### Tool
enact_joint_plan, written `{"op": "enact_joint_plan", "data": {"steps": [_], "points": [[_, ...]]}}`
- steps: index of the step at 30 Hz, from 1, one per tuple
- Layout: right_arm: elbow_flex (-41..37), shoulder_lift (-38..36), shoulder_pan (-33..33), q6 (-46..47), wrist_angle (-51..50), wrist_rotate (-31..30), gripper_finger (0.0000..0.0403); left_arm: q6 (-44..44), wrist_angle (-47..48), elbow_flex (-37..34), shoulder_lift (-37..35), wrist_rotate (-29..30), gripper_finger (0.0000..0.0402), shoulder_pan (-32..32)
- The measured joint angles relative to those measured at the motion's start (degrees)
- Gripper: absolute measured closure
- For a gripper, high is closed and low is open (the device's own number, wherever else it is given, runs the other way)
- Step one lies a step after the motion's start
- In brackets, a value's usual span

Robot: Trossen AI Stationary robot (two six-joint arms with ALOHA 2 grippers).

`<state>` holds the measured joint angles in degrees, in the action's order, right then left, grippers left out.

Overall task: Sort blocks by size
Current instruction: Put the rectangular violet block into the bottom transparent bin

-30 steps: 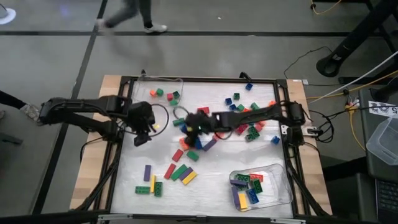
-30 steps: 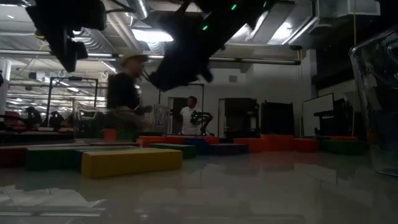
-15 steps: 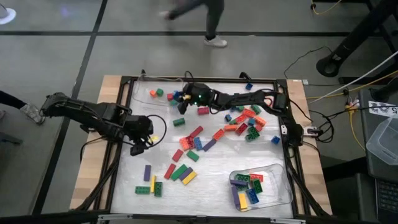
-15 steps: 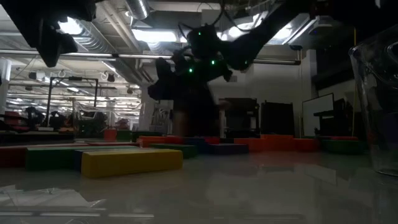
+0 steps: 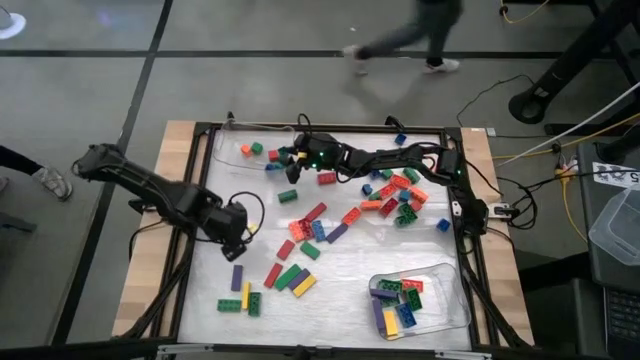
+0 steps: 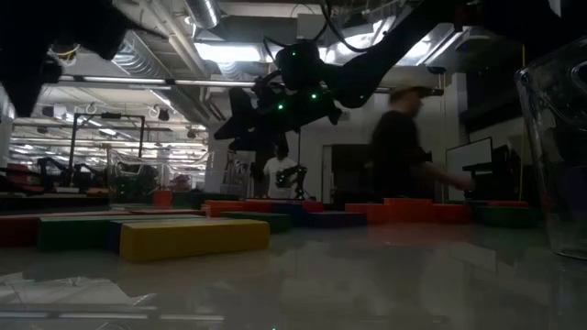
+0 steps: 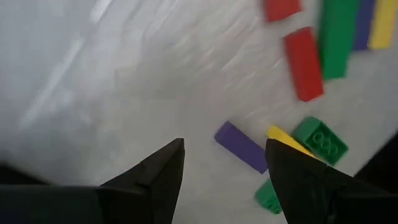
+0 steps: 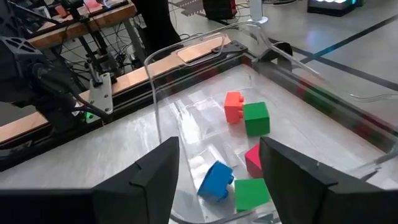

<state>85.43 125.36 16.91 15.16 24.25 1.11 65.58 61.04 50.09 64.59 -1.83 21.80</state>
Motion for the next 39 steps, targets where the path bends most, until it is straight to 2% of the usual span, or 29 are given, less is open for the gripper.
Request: {"op": "enact_joint_plan", "data": {"steps": [3,10,15,19,23,34,36,39], "points": [[0.0,-0.54,0.0,0.0,-0.02,2.26,0.0183,7.58,-0.08,0.0,3.34,0.0,0.019,2.6],[0.0,-5.22,0.0,-0.02,-0.25,14.07,0.0183,19.19,-2.91,-0.02,11.58,-0.06,0.019,7.72],[0.0,-9.77,-0.04,-0.54,-0.4,17.17,0.0183,24.92,-9.58,-0.02,16.18,-0.07,0.019,9.94],[0.0,-13.0,-0.01,-0.99,-3.14,19.53,0.0182,30.08,-11.51,-0.02,19.38,-0.02,0.019,11.54],[0.0,-16.46,-0.09,-3.91,-10.89,22.27,0.0182,34.54,-12.07,-0.04,21.85,-0.05,0.019,13.14],[0.02,-21.94,-5.73,-12.33,-33.2,22.48,0.0182,41.14,-15.55,-0.04,27.79,-0.06,0.019,15.95],[0.02,-22.7,-7.41,-13.3,-36.47,22.38,0.0182,40.63,-15.66,-0.04,28.28,-0.02,0.0197,16.05],[0.02,-24.39,-10.36,-14.19,-42.4,20.82,0.0182,39.01,-15.69,-0.04,28.57,-0.02,0.0229,16.06]]}}
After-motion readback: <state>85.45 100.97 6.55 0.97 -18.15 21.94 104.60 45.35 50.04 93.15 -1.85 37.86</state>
